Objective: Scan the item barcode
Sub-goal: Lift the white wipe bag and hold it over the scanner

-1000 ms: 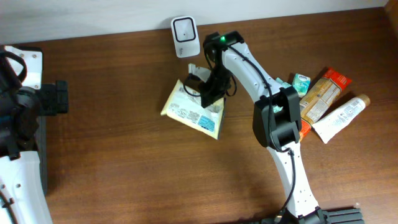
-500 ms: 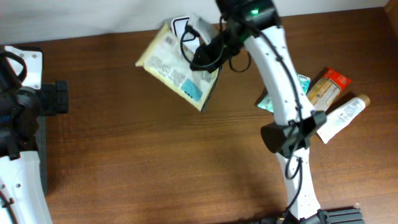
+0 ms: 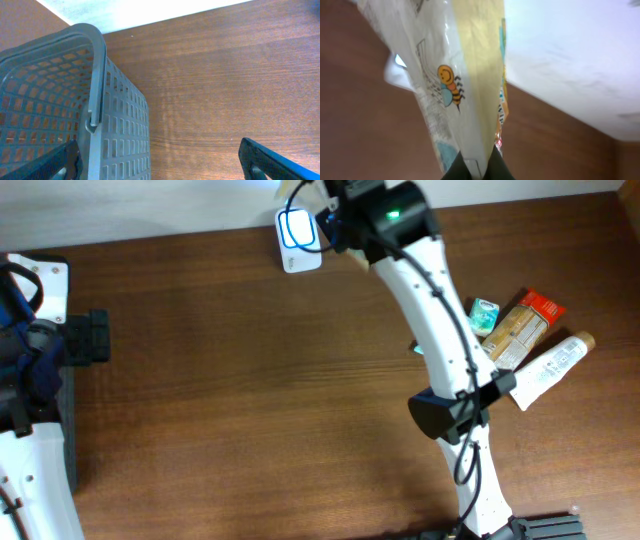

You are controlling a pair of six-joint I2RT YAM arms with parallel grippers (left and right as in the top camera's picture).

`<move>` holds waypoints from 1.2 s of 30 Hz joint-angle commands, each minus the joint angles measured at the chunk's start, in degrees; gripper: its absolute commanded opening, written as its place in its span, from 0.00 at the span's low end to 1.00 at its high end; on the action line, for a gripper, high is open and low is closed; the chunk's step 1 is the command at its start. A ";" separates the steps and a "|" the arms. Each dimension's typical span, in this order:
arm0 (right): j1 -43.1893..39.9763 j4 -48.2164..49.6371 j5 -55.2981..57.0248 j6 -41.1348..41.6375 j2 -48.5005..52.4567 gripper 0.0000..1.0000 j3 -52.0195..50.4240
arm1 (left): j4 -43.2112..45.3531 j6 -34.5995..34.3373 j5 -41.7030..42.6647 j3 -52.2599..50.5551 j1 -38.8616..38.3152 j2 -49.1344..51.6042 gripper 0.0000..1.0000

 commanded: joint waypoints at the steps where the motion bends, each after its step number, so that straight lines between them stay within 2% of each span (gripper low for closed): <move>1: 0.61 11.54 24.33 -5.73 3.48 0.04 -6.78 | 0.07 0.68 0.35 0.57 0.24 -0.17 0.99; 5: 0.61 31.82 27.39 -19.98 4.50 0.04 -15.82 | 0.07 0.68 0.35 0.57 0.24 -0.17 0.99; 7: 0.59 41.16 34.34 -24.55 5.22 0.04 -19.39 | 0.07 0.68 0.35 0.57 0.24 -0.17 0.99; 11: 0.61 51.41 36.37 -29.73 6.99 0.04 -23.85 | 0.07 0.68 0.35 0.57 0.24 -0.17 0.99; 13: 0.59 62.88 44.09 -39.71 10.47 0.04 -24.20 | 0.07 0.68 0.35 0.57 0.24 -0.17 0.99; 16: 0.79 71.56 44.50 -44.41 13.49 0.04 -24.20 | 0.07 0.68 0.35 0.57 0.24 -0.17 0.99; 29: 3.96 72.89 42.49 -45.40 23.74 0.04 -24.30 | 0.07 0.68 0.35 0.57 0.24 -0.17 0.99; 36: 5.11 73.61 42.12 -45.20 24.96 0.04 -24.41 | 0.07 0.68 0.35 0.57 0.24 -0.17 0.99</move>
